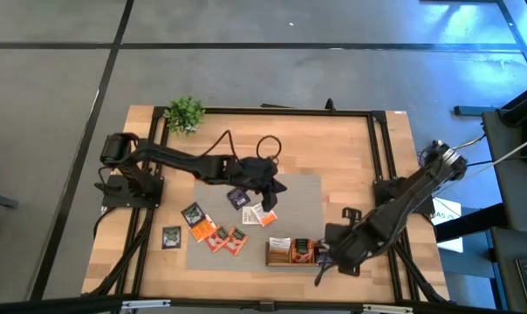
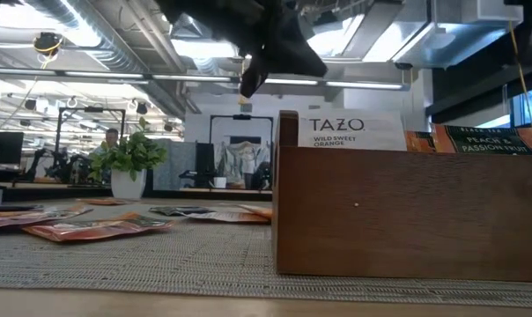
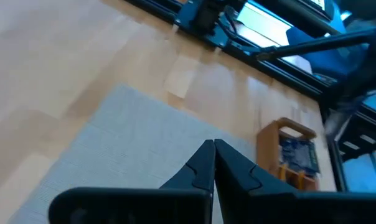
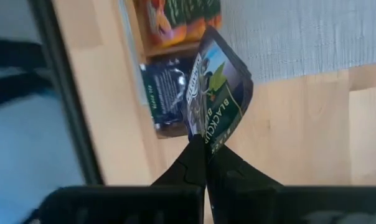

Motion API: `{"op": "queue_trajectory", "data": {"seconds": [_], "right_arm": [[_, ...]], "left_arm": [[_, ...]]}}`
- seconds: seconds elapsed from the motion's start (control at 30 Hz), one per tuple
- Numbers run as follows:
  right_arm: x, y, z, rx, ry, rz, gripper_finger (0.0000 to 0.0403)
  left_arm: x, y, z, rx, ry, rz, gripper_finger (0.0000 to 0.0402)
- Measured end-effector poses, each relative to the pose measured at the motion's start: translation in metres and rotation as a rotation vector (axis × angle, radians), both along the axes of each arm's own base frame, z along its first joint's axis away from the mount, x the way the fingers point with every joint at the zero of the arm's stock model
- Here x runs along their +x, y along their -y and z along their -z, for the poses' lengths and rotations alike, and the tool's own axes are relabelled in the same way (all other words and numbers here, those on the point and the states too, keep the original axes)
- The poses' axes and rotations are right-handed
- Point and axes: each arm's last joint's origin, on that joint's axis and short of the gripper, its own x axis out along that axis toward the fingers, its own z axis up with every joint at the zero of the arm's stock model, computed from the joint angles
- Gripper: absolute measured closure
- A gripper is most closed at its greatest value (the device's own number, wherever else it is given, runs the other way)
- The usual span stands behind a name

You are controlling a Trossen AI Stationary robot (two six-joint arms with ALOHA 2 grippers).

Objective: Pick & Place Tea
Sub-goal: Put the black tea bag into the right compartment of the wooden organizer

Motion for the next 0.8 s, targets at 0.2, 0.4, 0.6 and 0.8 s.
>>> {"op": "queue_trajectory", "data": {"seconds": [0.2,0.4,0.6,0.8], "right_arm": [[0.008,-0.010,0.026,-0.075,-0.103,-0.115,0.0399],[0.011,-0.014,0.039,-0.120,-0.150,-0.214,0.0399],[0.015,-0.015,0.046,-0.137,-0.161,-0.293,0.0399],[0.021,-0.019,0.054,-0.135,-0.139,-0.355,0.0387]], "left_arm": [[-0.002,0.025,0.000,0.044,0.004,-0.012,0.0398],[-0.005,0.042,0.000,0.082,0.006,-0.029,0.0398],[-0.006,0.047,0.000,0.090,0.008,-0.028,0.0398],[-0.006,0.047,0.000,0.091,0.008,-0.029,0.0398]]}}
